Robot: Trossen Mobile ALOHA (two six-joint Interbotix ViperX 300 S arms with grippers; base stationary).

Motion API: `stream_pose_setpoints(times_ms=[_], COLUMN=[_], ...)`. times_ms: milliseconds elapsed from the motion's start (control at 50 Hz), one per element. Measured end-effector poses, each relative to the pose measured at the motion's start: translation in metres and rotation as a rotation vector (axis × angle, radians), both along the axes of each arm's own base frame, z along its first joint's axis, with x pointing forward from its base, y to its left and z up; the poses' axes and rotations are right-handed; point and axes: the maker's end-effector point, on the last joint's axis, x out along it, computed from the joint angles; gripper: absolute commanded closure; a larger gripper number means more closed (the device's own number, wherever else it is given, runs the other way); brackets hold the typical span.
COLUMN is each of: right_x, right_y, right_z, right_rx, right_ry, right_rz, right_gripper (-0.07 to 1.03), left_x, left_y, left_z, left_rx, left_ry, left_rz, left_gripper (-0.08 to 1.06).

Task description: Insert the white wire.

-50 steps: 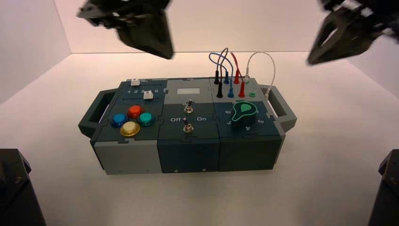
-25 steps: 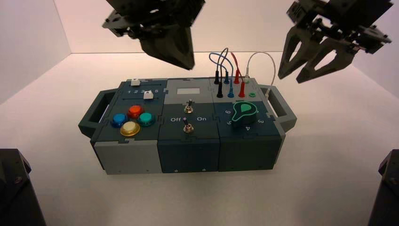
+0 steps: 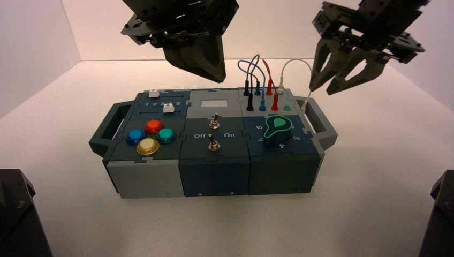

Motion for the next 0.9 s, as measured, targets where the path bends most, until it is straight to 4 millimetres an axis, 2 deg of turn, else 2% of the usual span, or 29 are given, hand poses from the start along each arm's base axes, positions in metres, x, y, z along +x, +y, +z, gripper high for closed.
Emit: stream_pose_setpoints(times_ms=[220, 480, 900], right_x=[0.004, 0.010, 0.018], right_y=[0.002, 0.003, 0.010], right_z=[-0.009, -0.032, -0.039], right_rx=[-0.014, -0.046, -0.055], right_ry=[0.028, 0.085, 0.089], right_rz=[-0.003, -0.006, 0.003], right_gripper=[0.49, 0.49, 0.49], left_x=[0.000, 0.000, 0.000], left_y=[0.000, 0.000, 0.000], left_z=[0.000, 0.000, 0.000], left_rx=[-0.001, -0.001, 0.000], left_ry=[-0.001, -0.001, -0.001], left_rz=[-0.002, 0.000, -0.001], left_gripper=[1.01, 1.01, 1.01])
